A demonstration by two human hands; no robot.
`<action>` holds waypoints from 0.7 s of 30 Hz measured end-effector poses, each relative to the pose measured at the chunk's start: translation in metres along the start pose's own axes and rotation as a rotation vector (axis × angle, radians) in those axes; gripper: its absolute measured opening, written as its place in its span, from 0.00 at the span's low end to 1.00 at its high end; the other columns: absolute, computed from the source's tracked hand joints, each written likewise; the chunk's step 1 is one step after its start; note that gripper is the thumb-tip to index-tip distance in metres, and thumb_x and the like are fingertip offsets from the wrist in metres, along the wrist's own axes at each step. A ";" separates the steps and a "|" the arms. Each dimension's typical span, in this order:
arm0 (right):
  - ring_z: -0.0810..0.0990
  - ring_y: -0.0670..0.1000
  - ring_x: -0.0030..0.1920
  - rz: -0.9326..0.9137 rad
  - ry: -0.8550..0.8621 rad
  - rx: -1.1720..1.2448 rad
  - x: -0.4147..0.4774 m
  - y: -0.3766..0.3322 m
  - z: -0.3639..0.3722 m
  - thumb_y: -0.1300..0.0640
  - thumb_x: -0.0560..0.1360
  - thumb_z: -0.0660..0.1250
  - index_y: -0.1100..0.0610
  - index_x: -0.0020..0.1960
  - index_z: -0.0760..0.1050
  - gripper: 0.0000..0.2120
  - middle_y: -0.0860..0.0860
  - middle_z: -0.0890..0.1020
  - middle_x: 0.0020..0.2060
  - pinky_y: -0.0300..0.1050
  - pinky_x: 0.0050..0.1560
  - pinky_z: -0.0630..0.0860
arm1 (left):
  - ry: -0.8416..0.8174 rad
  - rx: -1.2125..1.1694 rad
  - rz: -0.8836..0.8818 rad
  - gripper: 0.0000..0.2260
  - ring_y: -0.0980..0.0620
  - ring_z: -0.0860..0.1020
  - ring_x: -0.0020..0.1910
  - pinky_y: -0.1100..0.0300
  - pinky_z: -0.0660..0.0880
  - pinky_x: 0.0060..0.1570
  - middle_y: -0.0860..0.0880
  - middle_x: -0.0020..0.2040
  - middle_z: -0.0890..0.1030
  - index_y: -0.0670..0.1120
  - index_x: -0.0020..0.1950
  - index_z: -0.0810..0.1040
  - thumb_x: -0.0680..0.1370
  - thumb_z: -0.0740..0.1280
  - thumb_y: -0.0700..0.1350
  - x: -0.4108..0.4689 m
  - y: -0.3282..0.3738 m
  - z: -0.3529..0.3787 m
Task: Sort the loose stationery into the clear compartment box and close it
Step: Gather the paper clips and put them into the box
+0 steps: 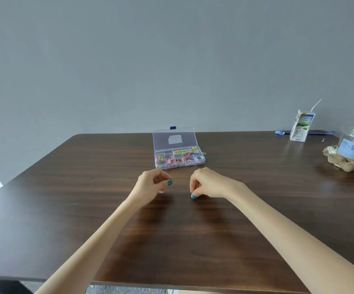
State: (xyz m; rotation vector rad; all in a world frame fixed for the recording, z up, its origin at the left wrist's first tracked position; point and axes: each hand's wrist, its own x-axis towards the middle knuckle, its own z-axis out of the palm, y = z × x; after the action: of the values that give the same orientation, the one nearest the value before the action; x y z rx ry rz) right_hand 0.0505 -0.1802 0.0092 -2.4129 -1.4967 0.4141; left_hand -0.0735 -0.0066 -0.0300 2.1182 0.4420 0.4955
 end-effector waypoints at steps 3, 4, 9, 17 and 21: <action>0.77 0.52 0.49 0.011 -0.070 -0.034 0.002 -0.007 -0.003 0.60 0.76 0.68 0.60 0.50 0.81 0.06 0.50 0.75 0.45 0.39 0.41 0.70 | 0.001 0.011 0.002 0.06 0.54 0.76 0.32 0.55 0.78 0.43 0.43 0.35 0.81 0.47 0.44 0.81 0.74 0.69 0.36 -0.001 0.001 0.003; 0.77 0.52 0.50 0.020 -0.091 -0.047 0.002 -0.009 -0.004 0.60 0.76 0.67 0.61 0.51 0.81 0.07 0.51 0.75 0.46 0.40 0.41 0.71 | -0.001 0.019 0.001 0.06 0.54 0.76 0.32 0.55 0.78 0.43 0.42 0.36 0.82 0.47 0.44 0.81 0.74 0.69 0.36 -0.001 0.002 0.004; 0.76 0.54 0.54 0.005 -0.084 -0.091 0.000 -0.008 0.002 0.62 0.79 0.61 0.58 0.50 0.76 0.05 0.53 0.74 0.54 0.45 0.50 0.72 | -0.007 0.019 0.001 0.07 0.55 0.76 0.32 0.58 0.78 0.41 0.49 0.35 0.81 0.48 0.44 0.80 0.75 0.69 0.35 -0.004 0.006 0.012; 0.74 0.47 0.40 -0.031 0.209 0.184 0.009 0.013 0.000 0.60 0.79 0.62 0.56 0.47 0.72 0.03 0.51 0.76 0.47 0.37 0.39 0.69 | 0.072 0.027 0.034 0.05 0.55 0.76 0.37 0.62 0.74 0.42 0.50 0.38 0.81 0.50 0.43 0.81 0.73 0.71 0.39 0.009 0.014 0.018; 0.72 0.44 0.36 -0.054 0.267 0.252 0.027 0.021 -0.008 0.61 0.78 0.64 0.58 0.46 0.74 0.02 0.50 0.77 0.42 0.34 0.36 0.68 | 0.092 0.002 0.037 0.04 0.54 0.76 0.36 0.61 0.73 0.41 0.50 0.35 0.80 0.50 0.42 0.81 0.73 0.72 0.40 0.029 0.020 0.020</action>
State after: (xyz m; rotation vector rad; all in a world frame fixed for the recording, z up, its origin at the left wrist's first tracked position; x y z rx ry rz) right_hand 0.0825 -0.1652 0.0065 -2.1312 -1.3063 0.2405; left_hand -0.0367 -0.0170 -0.0189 2.1150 0.4557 0.6159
